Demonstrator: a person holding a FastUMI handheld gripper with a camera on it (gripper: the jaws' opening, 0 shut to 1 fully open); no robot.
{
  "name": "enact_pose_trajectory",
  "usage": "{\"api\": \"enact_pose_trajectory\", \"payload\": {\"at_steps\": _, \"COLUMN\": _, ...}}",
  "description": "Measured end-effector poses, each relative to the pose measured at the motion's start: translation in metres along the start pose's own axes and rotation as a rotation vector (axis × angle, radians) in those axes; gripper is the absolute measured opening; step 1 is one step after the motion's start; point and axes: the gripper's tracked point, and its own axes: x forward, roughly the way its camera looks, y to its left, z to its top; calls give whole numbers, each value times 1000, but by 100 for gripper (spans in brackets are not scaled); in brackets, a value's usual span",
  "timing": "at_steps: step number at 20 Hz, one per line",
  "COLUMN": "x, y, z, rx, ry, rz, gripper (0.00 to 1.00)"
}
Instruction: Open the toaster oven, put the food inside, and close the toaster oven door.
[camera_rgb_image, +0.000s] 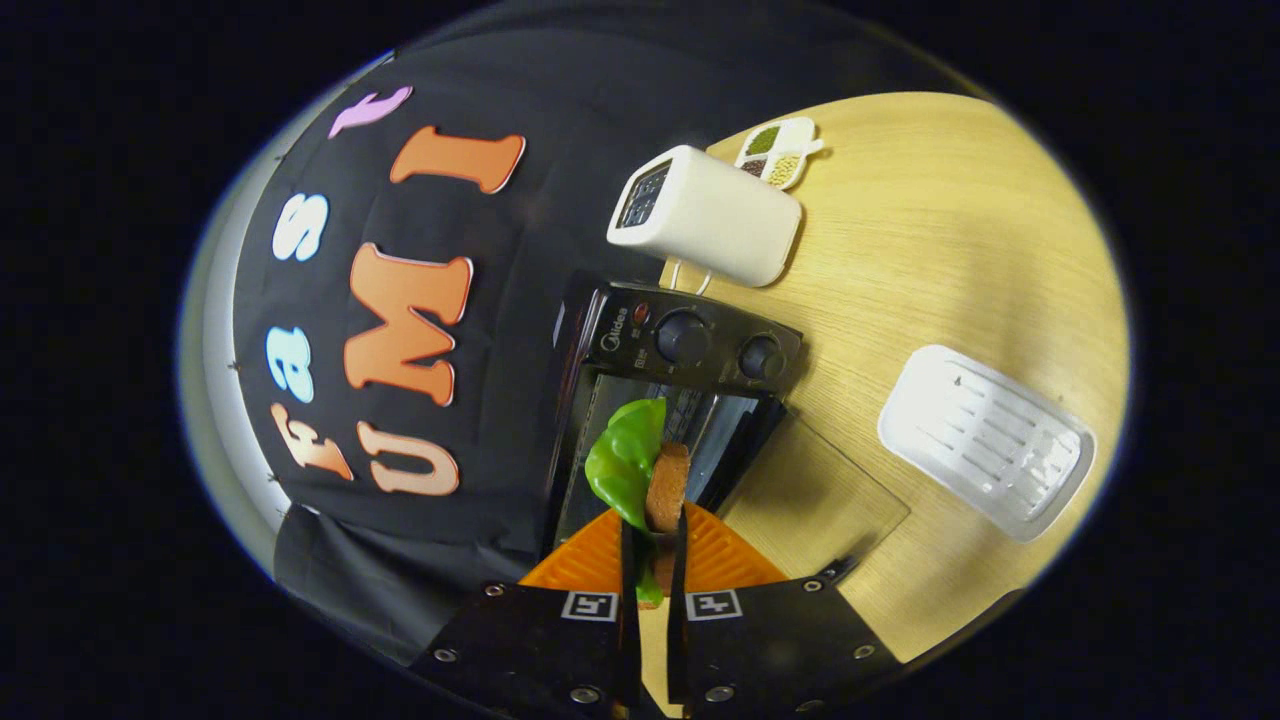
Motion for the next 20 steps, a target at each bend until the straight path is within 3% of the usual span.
{"api": "enact_pose_trajectory", "payload": {"at_steps": 2, "x": 17, "y": 0, "z": -4, "rx": 75, "ry": -49, "rz": 11, "gripper": 10}}
{"api": "enact_pose_trajectory", "payload": {"at_steps": 6, "x": 49, "y": -12, "z": -29, "rx": 55, "ry": -53, "rz": -42, "gripper": 10}}
{"api": "enact_pose_trajectory", "payload": {"at_steps": 9, "x": 71, "y": -10, "z": -38, "rx": 111, "ry": -84, "rz": -81, "gripper": 11}}
{"api": "enact_pose_trajectory", "payload": {"at_steps": 20, "x": 134, "y": 6, "z": -45, "rx": 154, "ry": -204, "rz": -109, "gripper": 14}}
